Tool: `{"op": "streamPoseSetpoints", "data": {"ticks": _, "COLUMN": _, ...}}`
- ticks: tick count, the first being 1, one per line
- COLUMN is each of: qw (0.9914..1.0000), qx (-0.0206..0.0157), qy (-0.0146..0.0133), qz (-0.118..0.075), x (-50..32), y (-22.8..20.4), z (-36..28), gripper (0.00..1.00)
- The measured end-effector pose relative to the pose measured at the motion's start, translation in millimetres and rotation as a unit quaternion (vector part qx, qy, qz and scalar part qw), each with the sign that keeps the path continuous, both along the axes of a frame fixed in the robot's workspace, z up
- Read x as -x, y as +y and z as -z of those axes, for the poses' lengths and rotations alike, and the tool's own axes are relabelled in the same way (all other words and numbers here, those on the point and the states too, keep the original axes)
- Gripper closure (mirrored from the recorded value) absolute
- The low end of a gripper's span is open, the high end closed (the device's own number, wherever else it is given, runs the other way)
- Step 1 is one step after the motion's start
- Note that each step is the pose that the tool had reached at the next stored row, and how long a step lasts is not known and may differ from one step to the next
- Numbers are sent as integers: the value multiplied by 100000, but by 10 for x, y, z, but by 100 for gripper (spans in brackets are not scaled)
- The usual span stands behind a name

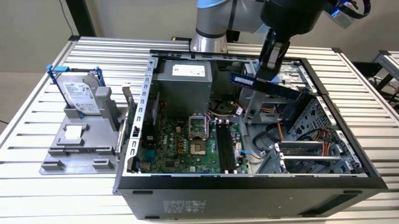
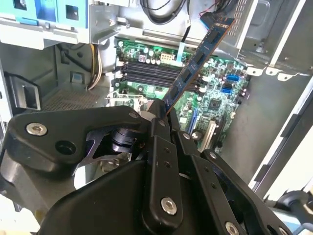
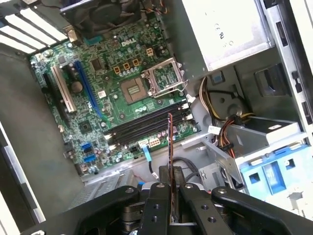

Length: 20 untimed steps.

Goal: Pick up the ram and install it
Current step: 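Insert the ram into the slot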

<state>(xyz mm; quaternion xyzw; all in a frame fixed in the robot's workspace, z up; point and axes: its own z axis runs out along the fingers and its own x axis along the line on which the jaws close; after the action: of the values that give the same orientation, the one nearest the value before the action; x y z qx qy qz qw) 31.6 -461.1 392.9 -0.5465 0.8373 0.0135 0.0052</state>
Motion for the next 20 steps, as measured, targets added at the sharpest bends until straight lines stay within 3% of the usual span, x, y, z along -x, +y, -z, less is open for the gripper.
{"op": "streamPoseSetpoints", "data": {"ticks": 9, "qw": 99910, "qx": 3, "qy": 1, "qz": 4245, "x": 1, "y": 0, "z": 0, "gripper": 100}}
{"op": "streamPoseSetpoints", "data": {"ticks": 20, "qw": 99602, "qx": 8, "qy": 0, "qz": 8916, "x": 1, "y": 0, "z": 0, "gripper": 100}}
